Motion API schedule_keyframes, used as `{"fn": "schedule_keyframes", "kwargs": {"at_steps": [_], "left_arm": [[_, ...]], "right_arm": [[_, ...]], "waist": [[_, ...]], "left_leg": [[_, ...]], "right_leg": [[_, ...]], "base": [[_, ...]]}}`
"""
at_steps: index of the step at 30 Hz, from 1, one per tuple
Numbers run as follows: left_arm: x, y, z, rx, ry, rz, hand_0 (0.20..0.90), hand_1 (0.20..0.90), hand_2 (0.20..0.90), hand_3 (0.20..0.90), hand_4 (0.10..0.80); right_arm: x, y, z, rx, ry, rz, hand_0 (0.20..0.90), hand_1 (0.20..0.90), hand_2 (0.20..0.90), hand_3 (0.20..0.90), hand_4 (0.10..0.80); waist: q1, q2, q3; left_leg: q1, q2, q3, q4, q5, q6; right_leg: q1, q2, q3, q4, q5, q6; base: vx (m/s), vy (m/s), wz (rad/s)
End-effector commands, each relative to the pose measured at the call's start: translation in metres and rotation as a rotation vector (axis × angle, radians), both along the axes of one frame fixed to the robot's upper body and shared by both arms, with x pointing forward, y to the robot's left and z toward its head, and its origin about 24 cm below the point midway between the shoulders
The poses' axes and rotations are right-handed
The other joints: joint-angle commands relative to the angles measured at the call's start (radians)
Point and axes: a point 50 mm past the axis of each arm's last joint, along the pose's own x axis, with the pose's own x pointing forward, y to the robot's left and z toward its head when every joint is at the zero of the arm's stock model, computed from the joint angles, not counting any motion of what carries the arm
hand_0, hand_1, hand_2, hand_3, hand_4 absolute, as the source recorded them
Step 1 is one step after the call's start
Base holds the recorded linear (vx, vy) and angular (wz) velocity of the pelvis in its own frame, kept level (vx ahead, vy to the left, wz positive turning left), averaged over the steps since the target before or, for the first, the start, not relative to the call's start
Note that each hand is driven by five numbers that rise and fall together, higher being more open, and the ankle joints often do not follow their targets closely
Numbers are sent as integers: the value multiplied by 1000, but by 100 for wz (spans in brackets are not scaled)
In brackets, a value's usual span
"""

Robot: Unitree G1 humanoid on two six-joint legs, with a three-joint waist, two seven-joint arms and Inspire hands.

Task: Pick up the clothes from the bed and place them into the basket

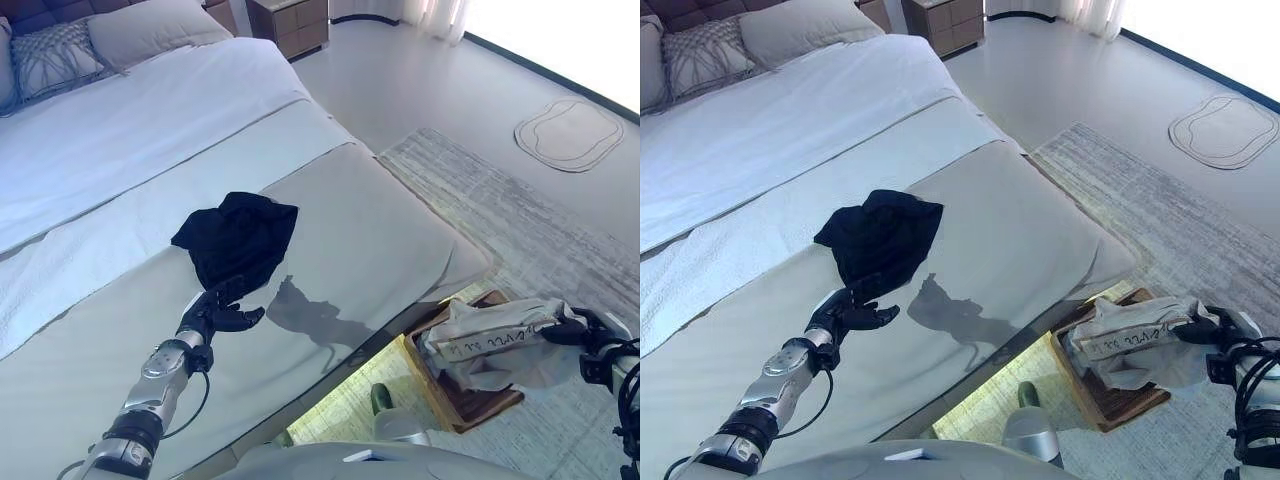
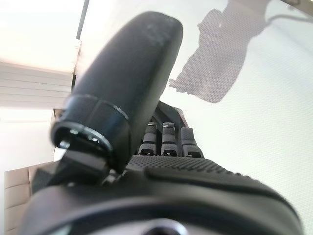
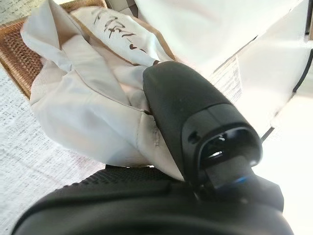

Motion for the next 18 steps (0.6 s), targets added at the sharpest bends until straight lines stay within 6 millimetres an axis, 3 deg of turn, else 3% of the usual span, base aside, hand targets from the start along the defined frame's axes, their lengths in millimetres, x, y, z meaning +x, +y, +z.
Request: {"fn": "schedule_keyframes", "kwargs": {"at_steps": [1,10,11,12,18], "left_arm": [[36,1,47,47,-226,-74,900,900,900,900,800],[36,0,47,46,-226,-85,900,900,900,900,800],[36,0,47,46,-226,-85,900,900,900,900,800],[36,0,47,45,-227,-87,900,900,900,900,800],[35,-2,46,40,-228,-86,900,900,900,900,800]], "right_arm": [[27,-17,44,-140,-152,-24,300,300,300,200,100],[21,-21,42,-156,-140,-78,300,300,300,200,100],[20,-22,42,-163,-135,-89,387,387,387,302,202],[18,-23,40,-170,-128,-97,900,900,900,900,800],[17,-24,40,-180,-123,-113,900,900,900,900,800]], "waist": [[32,-22,-44],[32,-18,-40],[31,-17,-39],[32,-17,-38],[33,-14,-33]], "left_leg": [[33,9,-3,107,-154,17],[34,9,-4,105,-154,18],[35,9,-4,104,-155,18],[34,9,-5,105,-155,19],[32,9,-7,105,-154,18]], "right_leg": [[-88,7,-45,88,-12,23],[-86,7,-43,86,-12,22],[-87,8,-43,87,-12,23],[-87,8,-42,86,-12,23],[-86,8,-42,85,-13,22]], "base": [[0,0,0],[0,0,0],[0,0,0],[0,0,0],[0,0,0]]}}
